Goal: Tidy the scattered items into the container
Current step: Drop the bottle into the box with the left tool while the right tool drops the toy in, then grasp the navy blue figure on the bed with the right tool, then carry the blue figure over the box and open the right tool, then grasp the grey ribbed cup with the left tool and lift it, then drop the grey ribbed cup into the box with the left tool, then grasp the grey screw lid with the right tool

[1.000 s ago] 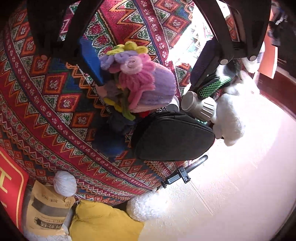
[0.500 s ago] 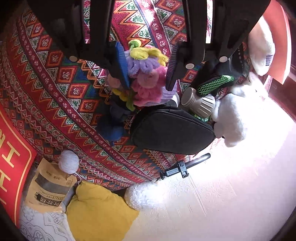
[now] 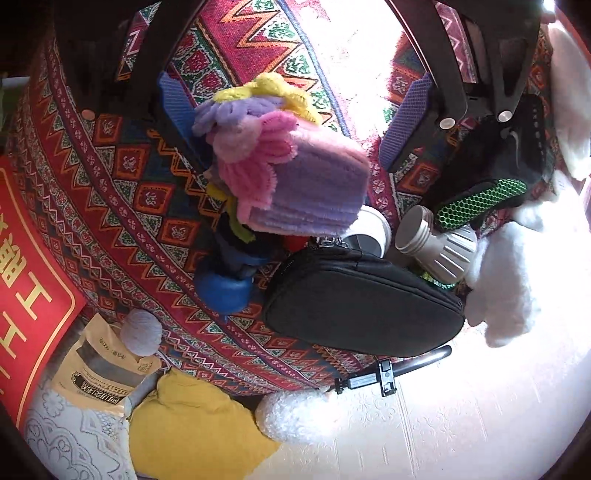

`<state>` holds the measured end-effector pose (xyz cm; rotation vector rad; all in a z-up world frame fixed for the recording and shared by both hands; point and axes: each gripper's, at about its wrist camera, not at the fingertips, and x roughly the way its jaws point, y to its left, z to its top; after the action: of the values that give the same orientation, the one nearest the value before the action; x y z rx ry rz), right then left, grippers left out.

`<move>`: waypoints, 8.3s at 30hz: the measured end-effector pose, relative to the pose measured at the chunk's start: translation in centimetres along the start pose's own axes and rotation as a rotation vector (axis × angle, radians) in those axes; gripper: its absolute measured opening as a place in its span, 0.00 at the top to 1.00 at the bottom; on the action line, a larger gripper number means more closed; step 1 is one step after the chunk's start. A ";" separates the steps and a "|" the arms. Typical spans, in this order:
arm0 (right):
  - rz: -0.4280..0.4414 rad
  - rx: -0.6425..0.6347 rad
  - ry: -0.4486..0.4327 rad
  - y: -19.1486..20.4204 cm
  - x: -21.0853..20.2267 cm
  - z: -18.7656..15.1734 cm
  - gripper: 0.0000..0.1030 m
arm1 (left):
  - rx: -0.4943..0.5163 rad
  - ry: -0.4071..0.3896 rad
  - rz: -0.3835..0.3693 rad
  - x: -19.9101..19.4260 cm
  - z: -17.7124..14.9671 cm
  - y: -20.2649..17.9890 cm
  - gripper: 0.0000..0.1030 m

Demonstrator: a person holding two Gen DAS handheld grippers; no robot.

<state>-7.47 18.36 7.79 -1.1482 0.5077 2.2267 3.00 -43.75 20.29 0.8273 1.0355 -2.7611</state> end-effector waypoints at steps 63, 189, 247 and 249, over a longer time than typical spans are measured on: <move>0.530 0.406 -0.053 -5.4 -5.8 1.9 0.13 | 0.645 0.262 -0.073 7.0 -17.1 -20.4 0.33; 0.923 0.760 -0.138 -16.3 -7.1 4.3 0.19 | 0.976 0.032 0.113 3.6 -12.8 -35.1 0.45; 0.663 0.226 0.247 -0.7 3.9 2.3 0.42 | 0.272 0.093 0.206 6.1 -8.2 -8.6 0.17; 0.723 0.243 0.264 -0.4 2.7 1.9 0.41 | 0.252 0.085 0.203 5.5 -7.7 -8.0 0.17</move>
<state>-9.58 20.59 6.58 -1.2628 1.4515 2.4873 -0.18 -32.13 17.38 1.0251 0.5816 -2.7340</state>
